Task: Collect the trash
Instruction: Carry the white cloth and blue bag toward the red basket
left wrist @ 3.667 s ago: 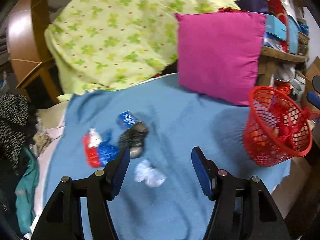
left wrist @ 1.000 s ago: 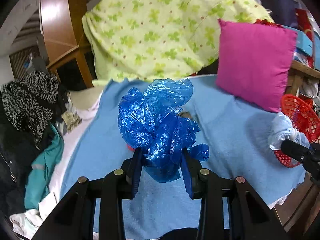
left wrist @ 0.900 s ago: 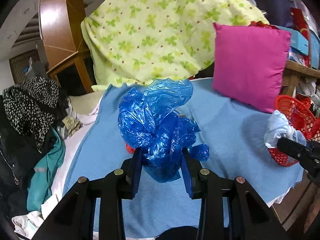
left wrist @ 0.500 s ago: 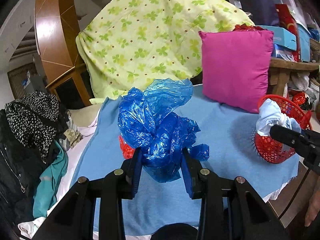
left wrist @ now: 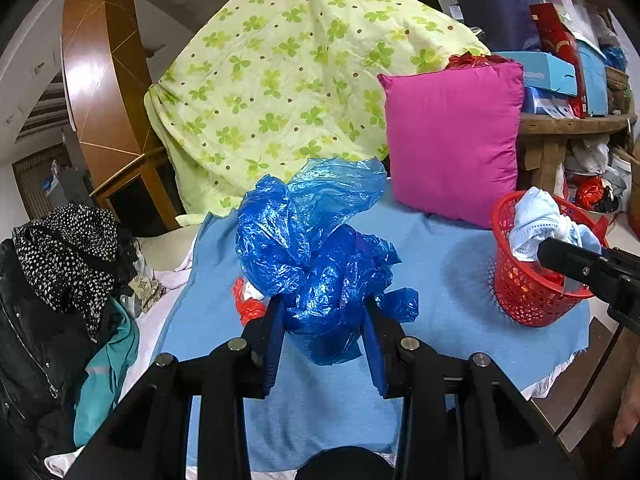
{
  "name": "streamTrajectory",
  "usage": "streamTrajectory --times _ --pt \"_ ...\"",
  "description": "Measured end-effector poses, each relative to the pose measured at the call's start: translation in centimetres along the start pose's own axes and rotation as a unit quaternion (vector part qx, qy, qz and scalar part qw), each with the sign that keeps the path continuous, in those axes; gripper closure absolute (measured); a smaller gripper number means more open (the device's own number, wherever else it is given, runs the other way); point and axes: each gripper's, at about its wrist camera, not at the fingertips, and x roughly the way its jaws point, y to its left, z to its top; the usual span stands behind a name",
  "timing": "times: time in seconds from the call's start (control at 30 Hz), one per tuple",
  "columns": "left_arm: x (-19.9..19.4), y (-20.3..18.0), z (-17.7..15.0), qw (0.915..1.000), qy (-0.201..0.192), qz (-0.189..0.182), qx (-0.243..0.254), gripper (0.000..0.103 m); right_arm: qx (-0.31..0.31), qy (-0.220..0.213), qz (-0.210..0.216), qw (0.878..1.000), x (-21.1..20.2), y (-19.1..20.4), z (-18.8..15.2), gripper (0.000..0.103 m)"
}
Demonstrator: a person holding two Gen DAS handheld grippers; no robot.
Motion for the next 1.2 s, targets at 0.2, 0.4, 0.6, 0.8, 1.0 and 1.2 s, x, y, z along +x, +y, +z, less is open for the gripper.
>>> streamTrajectory --times 0.2,0.4,0.6,0.8,1.0,1.2 --pt "-0.6 -0.5 0.2 1.0000 -0.004 -0.004 0.005 0.065 0.001 -0.011 -0.001 1.000 -1.1 -0.2 0.2 0.077" --pt "-0.7 -0.9 0.2 0.9999 -0.002 -0.010 0.005 0.065 0.001 -0.018 -0.003 1.000 -1.8 -0.4 0.3 0.077" --pt "-0.9 -1.2 0.2 0.9998 -0.002 -0.015 0.011 0.065 0.003 -0.021 -0.004 1.000 -2.3 -0.7 0.5 0.077" --pt "-1.0 -1.9 0.4 0.9997 -0.002 -0.016 0.018 0.065 0.005 -0.025 -0.004 1.000 -2.9 -1.0 0.5 0.077" --pt "-1.1 -2.2 0.3 0.9994 -0.002 -0.020 0.026 0.064 0.007 -0.030 -0.010 0.999 -3.5 -1.6 0.5 0.077" --pt "-1.0 -2.7 0.2 0.9992 0.000 -0.026 0.032 0.064 0.011 -0.037 -0.015 0.999 -4.4 -2.4 0.4 0.077"
